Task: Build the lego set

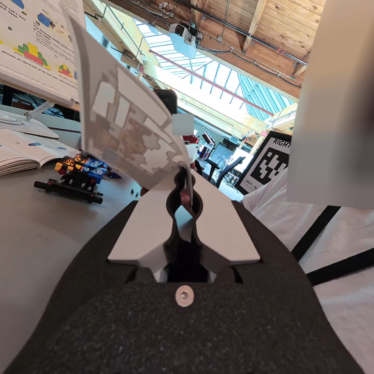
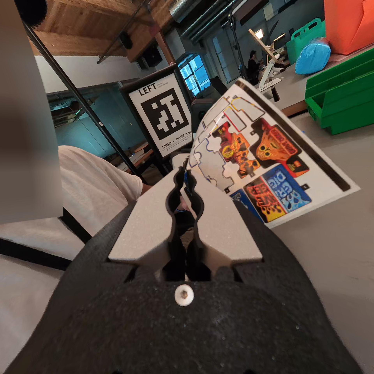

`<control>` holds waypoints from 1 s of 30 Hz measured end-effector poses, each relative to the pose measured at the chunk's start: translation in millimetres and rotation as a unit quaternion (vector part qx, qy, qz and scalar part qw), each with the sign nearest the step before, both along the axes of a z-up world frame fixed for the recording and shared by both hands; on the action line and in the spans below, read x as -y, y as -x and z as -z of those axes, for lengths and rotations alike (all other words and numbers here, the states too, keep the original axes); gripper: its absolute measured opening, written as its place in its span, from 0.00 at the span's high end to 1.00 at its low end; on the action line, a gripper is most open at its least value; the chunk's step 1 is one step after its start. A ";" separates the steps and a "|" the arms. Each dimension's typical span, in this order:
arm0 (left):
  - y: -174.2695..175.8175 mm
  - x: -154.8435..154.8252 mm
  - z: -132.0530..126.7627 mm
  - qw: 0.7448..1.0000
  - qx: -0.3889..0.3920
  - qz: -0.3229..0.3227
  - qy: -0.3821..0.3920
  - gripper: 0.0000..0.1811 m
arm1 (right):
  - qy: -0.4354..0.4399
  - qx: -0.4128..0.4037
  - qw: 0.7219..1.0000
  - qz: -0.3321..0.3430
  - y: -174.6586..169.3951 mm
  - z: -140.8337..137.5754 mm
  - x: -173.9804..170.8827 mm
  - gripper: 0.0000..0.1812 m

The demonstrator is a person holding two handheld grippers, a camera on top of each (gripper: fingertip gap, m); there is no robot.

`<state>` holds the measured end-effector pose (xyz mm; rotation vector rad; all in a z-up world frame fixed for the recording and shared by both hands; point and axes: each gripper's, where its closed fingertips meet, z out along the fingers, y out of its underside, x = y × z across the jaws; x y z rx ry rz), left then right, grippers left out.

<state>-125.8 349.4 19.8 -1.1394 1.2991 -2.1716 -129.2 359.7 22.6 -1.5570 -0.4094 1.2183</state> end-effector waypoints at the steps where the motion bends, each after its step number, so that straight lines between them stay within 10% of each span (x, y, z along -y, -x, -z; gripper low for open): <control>1: -0.6 -0.5 0.4 1.000 -0.001 -0.003 0.000 1.00 | -0.002 0.007 1.000 0.004 -0.1 1.3 -0.3 0.99; 30: -2.0 1.0 0.1 1.000 0.005 -0.008 -0.004 1.00 | 0.019 -0.007 0.999 -0.032 4.1 8.2 4.5 0.93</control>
